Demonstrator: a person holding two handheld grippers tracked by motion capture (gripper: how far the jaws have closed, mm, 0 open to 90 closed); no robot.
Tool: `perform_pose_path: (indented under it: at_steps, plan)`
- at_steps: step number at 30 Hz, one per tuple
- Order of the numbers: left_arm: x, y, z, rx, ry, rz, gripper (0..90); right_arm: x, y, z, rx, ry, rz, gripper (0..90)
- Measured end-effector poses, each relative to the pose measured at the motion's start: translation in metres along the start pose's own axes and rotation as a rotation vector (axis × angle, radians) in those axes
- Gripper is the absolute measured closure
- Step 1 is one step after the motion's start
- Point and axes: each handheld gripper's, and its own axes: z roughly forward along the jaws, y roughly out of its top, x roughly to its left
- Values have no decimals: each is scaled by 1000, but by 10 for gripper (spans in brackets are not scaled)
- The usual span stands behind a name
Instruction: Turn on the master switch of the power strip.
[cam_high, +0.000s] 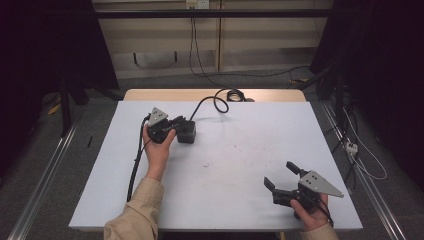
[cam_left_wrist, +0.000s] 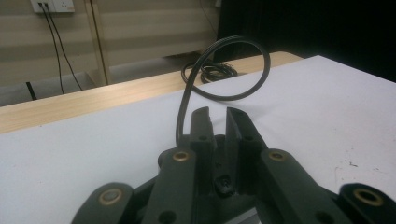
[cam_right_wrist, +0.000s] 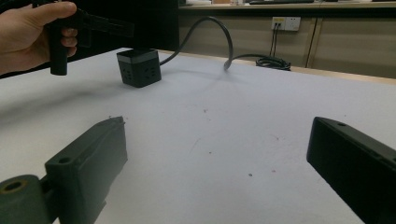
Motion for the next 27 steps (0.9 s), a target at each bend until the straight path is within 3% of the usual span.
perform_pose_path:
  at_steps: [7, 10, 27]
  plan:
    - [1, -1, 1, 4, -10, 0, 846, 0, 0, 0, 0, 1, -1, 48]
    - [0, 0, 0, 1, -17, 4, 900, 1, 0, 1, -3, 4, -3, 48]
    - [3, -4, 3, 42, -20, -16, 900, 1, 0, 1, 1, 7, -10, 48]
